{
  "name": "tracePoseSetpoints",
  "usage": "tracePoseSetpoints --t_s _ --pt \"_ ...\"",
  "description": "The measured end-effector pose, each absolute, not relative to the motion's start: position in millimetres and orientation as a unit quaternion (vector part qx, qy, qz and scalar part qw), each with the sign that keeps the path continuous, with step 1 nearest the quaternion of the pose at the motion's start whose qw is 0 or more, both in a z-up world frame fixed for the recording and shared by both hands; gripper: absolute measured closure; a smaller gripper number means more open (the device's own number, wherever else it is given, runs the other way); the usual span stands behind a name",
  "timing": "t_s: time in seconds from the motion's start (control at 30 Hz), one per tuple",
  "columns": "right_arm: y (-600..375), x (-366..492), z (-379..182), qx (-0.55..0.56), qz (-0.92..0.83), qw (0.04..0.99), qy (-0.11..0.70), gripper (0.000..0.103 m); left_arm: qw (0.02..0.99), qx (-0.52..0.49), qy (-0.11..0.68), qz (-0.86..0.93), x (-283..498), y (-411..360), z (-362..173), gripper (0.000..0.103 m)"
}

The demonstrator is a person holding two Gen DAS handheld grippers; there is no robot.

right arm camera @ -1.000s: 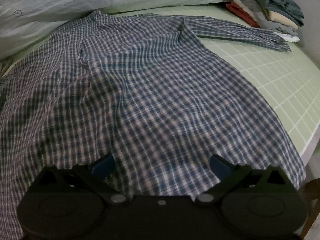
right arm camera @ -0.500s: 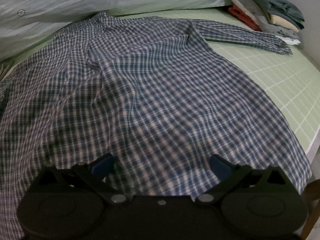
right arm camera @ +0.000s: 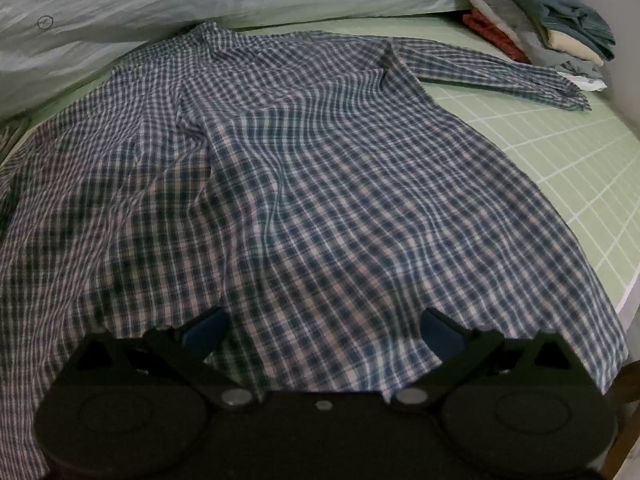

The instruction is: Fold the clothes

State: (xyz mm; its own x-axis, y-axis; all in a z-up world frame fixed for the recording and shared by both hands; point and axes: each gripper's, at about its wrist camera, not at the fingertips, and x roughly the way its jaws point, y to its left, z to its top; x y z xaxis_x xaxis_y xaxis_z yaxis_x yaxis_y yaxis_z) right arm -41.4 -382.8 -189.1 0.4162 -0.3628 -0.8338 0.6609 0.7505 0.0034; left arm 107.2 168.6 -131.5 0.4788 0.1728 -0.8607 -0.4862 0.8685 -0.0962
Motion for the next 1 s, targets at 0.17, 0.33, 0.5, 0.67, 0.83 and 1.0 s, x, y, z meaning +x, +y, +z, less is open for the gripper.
tracePoseSetpoints --t_s 0.17,0.33,0.5,0.67,0.83,1.0 --pt "-383 -42 -189 0.168 -0.309 0.825 0.442 0.0 0.852 -0.145 0.466 0.19 109 157 -125 0.033" --pt "-390 -35 -187 0.166 -0.294 0.824 0.455 0.0 0.859 -0.123 0.466 0.171 110 138 -121 0.03" --pt "-401 -12 -162 0.146 -0.298 0.85 0.409 0.0 0.861 -0.111 0.47 0.16 103 115 -117 0.03" --pt "-426 48 -141 0.124 -0.236 0.888 0.374 0.0 0.861 -0.107 0.471 0.159 94 91 -113 0.029" --pt "-453 135 -134 0.095 -0.18 0.912 0.355 0.001 0.861 -0.093 0.473 0.162 93 67 -108 0.029" --pt "-492 240 -138 0.067 -0.146 0.927 0.338 0.001 0.862 -0.067 0.476 0.159 102 45 -109 0.027"
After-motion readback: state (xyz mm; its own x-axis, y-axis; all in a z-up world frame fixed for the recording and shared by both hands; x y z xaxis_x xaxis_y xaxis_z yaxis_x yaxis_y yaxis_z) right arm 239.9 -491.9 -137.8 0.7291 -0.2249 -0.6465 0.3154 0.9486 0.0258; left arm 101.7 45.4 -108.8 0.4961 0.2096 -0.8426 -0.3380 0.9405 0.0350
